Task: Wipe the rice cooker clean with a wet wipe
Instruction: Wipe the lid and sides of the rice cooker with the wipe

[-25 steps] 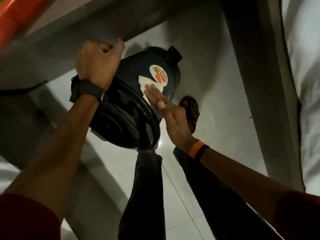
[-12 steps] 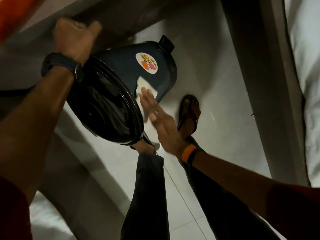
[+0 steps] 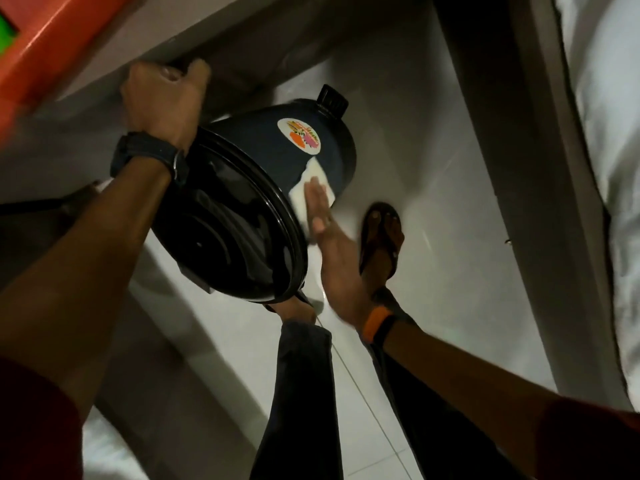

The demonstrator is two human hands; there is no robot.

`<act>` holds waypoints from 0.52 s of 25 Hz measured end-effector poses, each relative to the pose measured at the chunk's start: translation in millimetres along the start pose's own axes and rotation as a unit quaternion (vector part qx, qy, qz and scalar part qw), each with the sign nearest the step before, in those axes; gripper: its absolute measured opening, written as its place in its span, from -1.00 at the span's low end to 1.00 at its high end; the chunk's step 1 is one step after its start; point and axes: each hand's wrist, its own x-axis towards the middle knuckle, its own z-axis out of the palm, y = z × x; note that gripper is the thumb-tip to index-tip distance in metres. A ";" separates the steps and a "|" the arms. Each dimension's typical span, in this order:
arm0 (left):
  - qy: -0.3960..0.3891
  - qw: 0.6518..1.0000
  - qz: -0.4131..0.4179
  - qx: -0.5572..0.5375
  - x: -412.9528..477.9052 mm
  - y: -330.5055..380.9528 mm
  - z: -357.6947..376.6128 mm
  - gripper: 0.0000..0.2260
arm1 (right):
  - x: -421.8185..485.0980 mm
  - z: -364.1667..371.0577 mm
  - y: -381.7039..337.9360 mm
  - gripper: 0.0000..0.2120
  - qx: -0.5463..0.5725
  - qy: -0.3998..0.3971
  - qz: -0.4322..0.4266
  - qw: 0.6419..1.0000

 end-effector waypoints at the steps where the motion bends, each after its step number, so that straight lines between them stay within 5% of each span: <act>1: -0.002 1.000 -0.001 0.011 0.0 -0.2 -1.1 -0.61 | -8.9 2.2 2.6 -0.54 -0.017 -0.017 -0.032 0.999; 3: -0.006 1.000 0.012 0.015 0.0 -2.2 -1.0 -0.61 | 17.1 -6.0 12.3 -0.52 0.002 0.003 0.022 1.000; 7: -0.019 0.998 0.060 -0.001 -3.3 2.8 -0.2 -0.60 | 118.3 -34.9 34.2 -0.52 -0.021 0.131 0.272 0.953; 10: -0.044 0.995 0.086 0.026 -13.8 21.8 1.3 -0.57 | 110.0 -28.9 39.7 -0.53 0.028 0.162 0.311 0.936; 13: -0.106 0.967 0.180 0.147 -47.7 50.0 28.0 -0.56 | 62.7 -35.9 50.3 -0.79 0.053 0.190 0.360 0.912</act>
